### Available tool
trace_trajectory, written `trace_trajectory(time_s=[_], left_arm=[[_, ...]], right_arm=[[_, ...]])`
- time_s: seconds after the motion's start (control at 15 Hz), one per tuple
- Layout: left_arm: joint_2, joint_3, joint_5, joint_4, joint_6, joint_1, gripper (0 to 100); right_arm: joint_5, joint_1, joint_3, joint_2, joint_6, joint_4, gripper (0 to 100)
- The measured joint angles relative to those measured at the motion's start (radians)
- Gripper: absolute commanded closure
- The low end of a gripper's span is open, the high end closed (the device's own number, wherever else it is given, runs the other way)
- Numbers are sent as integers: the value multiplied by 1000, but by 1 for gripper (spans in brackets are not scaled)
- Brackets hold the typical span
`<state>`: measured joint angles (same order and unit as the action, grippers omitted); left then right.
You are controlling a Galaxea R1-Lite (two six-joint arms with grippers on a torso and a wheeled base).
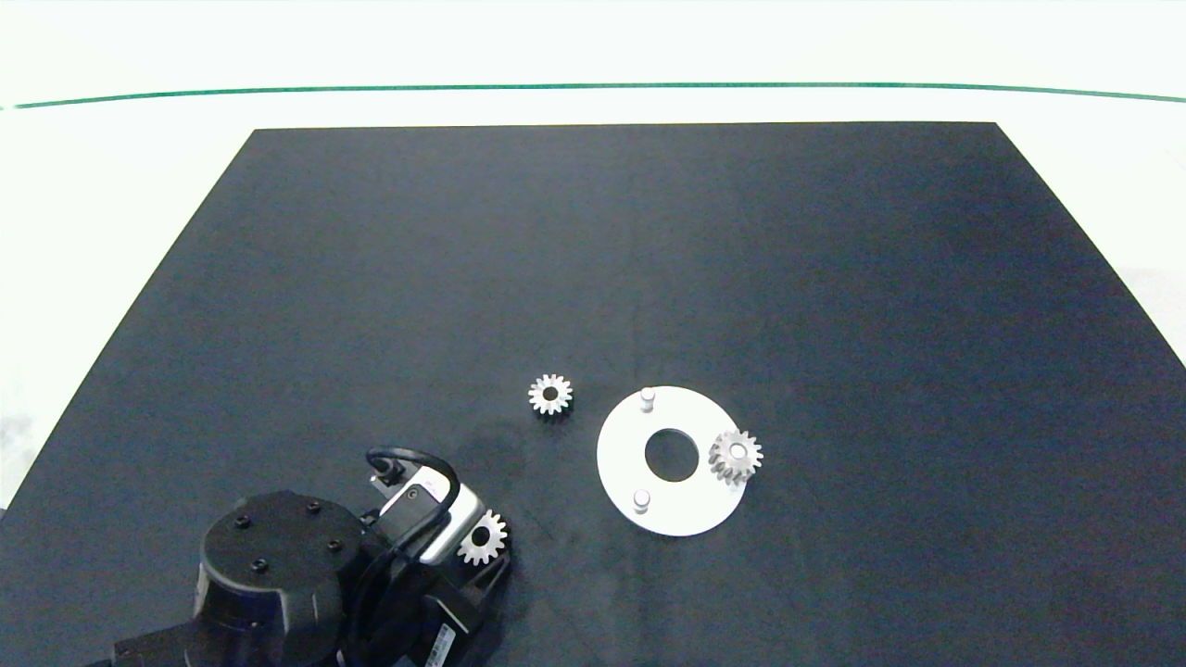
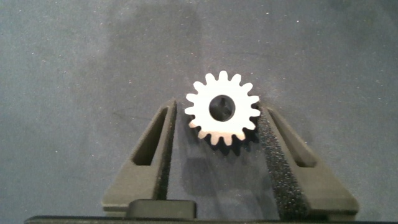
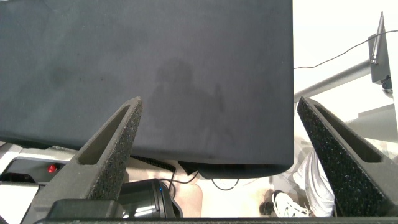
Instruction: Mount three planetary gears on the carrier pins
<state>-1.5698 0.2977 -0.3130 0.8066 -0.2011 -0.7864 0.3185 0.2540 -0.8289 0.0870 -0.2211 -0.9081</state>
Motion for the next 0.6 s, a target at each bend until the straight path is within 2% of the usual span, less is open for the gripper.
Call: trace_trajectory(time_s=[0.6], left_arm=[[-5, 1, -1, 0, -1, -4, 72]], right_arm=[[0, 0, -10, 1, 0, 0, 0]])
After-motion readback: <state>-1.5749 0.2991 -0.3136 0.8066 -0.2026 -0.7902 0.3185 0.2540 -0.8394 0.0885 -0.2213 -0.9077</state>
